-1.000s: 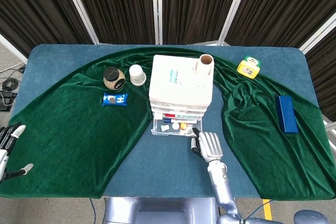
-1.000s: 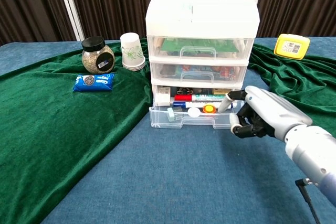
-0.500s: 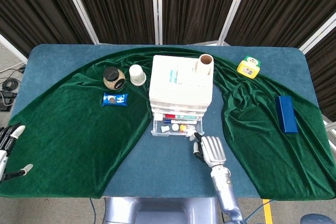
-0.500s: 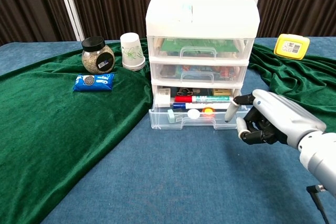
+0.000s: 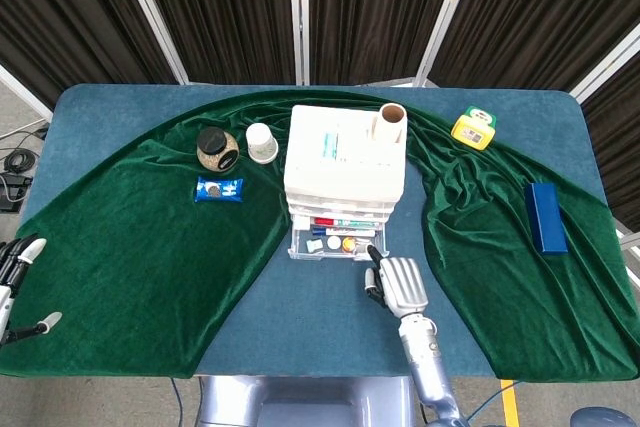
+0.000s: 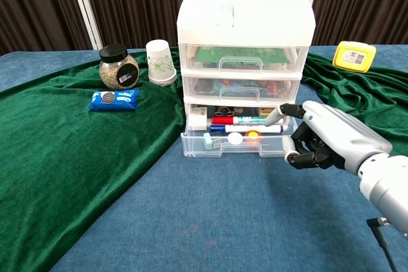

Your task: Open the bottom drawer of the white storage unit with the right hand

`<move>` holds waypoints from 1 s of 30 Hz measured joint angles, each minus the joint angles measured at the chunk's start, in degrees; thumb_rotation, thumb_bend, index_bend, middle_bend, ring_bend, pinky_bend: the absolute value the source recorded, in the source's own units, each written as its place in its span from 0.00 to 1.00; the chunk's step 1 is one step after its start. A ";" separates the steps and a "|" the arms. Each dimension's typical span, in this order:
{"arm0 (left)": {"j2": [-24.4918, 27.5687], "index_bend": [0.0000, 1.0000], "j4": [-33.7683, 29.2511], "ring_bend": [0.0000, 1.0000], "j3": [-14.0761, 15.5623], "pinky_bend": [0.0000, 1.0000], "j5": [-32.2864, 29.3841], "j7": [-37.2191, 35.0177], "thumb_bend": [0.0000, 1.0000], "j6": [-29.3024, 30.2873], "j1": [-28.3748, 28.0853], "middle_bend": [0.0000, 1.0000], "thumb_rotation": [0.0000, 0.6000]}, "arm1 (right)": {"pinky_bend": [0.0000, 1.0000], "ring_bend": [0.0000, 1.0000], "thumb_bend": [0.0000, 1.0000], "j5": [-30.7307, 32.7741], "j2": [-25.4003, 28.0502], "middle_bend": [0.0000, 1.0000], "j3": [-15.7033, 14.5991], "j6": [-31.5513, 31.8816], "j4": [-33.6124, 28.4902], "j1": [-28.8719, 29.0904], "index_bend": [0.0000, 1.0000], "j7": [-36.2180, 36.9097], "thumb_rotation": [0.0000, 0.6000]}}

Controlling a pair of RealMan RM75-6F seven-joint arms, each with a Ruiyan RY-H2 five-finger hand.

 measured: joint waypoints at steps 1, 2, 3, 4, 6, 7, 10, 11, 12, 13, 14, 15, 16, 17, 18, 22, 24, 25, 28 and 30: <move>0.00 0.00 -0.01 0.00 0.00 0.00 0.01 -0.01 0.13 0.00 0.00 0.00 1.00 | 0.78 0.95 0.61 0.31 -0.04 0.89 0.22 -0.29 0.06 0.14 0.30 -0.20 1.00; 0.00 0.00 -0.02 0.00 0.01 0.00 0.03 0.00 0.12 0.00 0.00 0.00 1.00 | 0.78 0.95 0.61 0.55 -0.08 0.89 0.38 -0.49 0.12 0.23 0.30 -0.35 1.00; 0.00 0.00 -0.02 0.00 0.02 0.00 0.04 0.02 0.13 -0.03 0.00 0.00 1.00 | 0.78 0.95 0.61 0.81 -0.12 0.89 0.52 -0.71 0.19 0.33 0.30 -0.49 1.00; 0.00 0.00 -0.01 0.00 0.04 0.00 0.05 0.04 0.13 -0.05 -0.01 0.00 1.00 | 0.78 0.95 0.61 1.20 -0.17 0.89 0.72 -1.04 0.30 0.46 0.30 -0.69 1.00; -0.01 0.00 -0.02 0.00 0.02 0.00 0.04 0.06 0.13 -0.04 -0.01 0.00 1.00 | 0.78 0.95 0.61 1.78 -0.30 0.89 1.02 -1.56 0.48 0.68 0.29 -0.96 1.00; 0.00 0.00 -0.02 0.00 0.00 0.00 0.00 0.06 0.13 -0.04 0.00 0.00 1.00 | 0.78 0.95 0.61 2.10 -0.40 0.89 1.21 -1.85 0.62 0.84 0.29 -1.14 1.00; 0.01 0.00 -0.02 0.00 -0.03 0.00 -0.09 0.01 0.12 -0.08 0.00 0.00 1.00 | 0.78 0.95 0.61 2.51 -0.65 0.89 1.43 -2.13 1.04 1.05 0.29 -1.46 1.00; 0.01 0.00 -0.01 0.00 -0.04 0.00 -0.10 0.00 0.12 -0.10 -0.01 0.00 1.00 | 0.78 0.95 0.61 2.56 -0.69 0.89 1.46 -2.17 1.11 1.08 0.29 -1.51 1.00; 0.01 0.00 0.00 0.00 -0.04 0.00 -0.10 0.00 0.12 -0.13 -0.02 0.00 1.00 | 0.78 0.95 0.61 2.62 -0.70 0.89 1.47 -2.20 1.18 1.10 0.29 -1.57 1.00; 0.00 0.00 0.02 0.00 -0.04 0.00 -0.11 -0.02 0.13 -0.16 -0.03 0.00 1.00 | 0.78 0.95 0.61 2.69 -0.71 0.89 1.50 -2.21 1.23 1.11 0.29 -1.61 1.00; 0.00 0.00 0.03 0.00 -0.03 0.00 -0.12 -0.01 0.13 -0.21 -0.04 0.00 1.00 | 0.78 0.95 0.61 2.75 -0.70 0.89 1.49 -2.26 1.27 1.12 0.29 -1.69 1.00; 0.00 0.00 0.03 0.00 -0.03 0.00 -0.13 -0.01 0.13 -0.25 -0.05 0.00 1.00 | 0.78 0.95 0.61 2.88 -0.68 0.89 1.48 -2.35 1.29 1.14 0.29 -1.78 1.00; 0.02 0.00 0.01 0.00 -0.02 0.00 -0.13 0.00 0.13 -0.26 -0.06 0.00 1.00 | 0.78 0.95 0.61 3.09 -0.67 0.89 1.47 -2.49 1.33 1.15 0.30 -1.92 1.00; 0.04 0.00 0.00 0.00 -0.02 0.00 -0.12 0.00 0.13 -0.24 -0.04 0.00 1.00 | 0.78 0.95 0.61 3.29 -0.66 0.89 1.45 -2.62 1.36 1.16 0.31 -2.03 1.00; 0.05 0.00 -0.02 0.00 -0.02 0.00 -0.12 0.00 0.12 -0.19 -0.02 0.00 1.00 | 0.78 0.95 0.61 3.53 -0.65 0.89 1.42 -2.76 1.40 1.15 0.31 -2.13 1.00; 0.08 0.00 -0.08 0.00 0.01 0.00 -0.09 0.07 0.13 -0.23 -0.01 0.00 1.00 | 0.78 0.95 0.61 4.39 -0.73 0.89 1.10 -3.20 1.76 1.01 0.35 -2.49 1.00; 0.09 0.00 -0.11 0.00 0.04 0.00 -0.05 0.13 0.13 -0.29 -0.04 0.00 1.00 | 0.78 0.95 0.61 4.49 -0.75 0.89 1.02 -3.24 1.85 0.96 0.37 -2.50 1.00; 0.08 0.00 -0.12 0.00 0.04 0.00 -0.07 0.15 0.12 -0.29 -0.03 0.00 1.00 | 0.78 0.95 0.61 4.53 -0.74 0.89 0.97 -3.25 1.87 0.92 0.39 -2.51 1.00; 0.08 0.00 -0.13 0.00 0.01 0.00 -0.10 0.14 0.13 -0.28 -0.03 0.00 1.00 | 0.78 0.95 0.61 4.49 -0.71 0.90 0.92 -3.13 1.82 0.87 0.43 -2.53 1.00; 0.10 0.00 -0.14 0.00 0.01 0.00 -0.09 0.13 0.13 -0.30 -0.04 0.00 1.00 | 0.78 0.96 0.61 4.33 -0.65 0.90 0.83 -2.98 1.67 0.81 0.45 -2.52 1.00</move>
